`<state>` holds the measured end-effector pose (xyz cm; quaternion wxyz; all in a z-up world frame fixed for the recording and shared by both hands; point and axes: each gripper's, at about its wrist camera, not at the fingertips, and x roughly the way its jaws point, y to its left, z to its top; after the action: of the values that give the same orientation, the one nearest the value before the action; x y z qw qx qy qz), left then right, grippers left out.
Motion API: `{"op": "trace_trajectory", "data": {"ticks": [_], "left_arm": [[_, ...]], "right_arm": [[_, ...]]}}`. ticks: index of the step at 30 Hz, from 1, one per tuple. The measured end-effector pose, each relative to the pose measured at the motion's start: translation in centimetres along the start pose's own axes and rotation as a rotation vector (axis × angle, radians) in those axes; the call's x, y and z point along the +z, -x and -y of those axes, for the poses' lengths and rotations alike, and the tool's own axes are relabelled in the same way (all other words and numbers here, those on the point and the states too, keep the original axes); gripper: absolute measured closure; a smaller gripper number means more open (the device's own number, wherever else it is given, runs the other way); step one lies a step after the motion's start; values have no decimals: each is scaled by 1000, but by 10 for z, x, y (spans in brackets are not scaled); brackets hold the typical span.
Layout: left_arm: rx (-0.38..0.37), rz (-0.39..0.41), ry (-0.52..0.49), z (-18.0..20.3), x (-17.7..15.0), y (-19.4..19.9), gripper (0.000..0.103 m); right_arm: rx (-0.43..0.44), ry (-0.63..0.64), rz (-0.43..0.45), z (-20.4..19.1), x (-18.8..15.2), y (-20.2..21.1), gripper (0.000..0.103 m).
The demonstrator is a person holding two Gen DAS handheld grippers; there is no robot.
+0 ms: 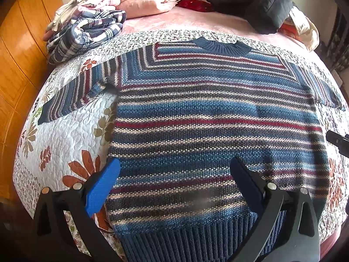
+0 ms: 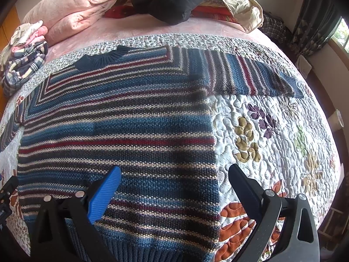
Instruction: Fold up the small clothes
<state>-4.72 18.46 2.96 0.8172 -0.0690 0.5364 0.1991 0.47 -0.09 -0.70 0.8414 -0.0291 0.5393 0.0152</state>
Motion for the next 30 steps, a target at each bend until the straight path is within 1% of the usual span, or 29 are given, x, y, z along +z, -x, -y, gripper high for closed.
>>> {"op": "trace_trajectory", "data": {"ticks": [30], "left_arm": [[4, -4, 5, -3, 0, -3, 3]], "right_arm": [[2, 6, -6, -2, 0, -4, 4]]}}
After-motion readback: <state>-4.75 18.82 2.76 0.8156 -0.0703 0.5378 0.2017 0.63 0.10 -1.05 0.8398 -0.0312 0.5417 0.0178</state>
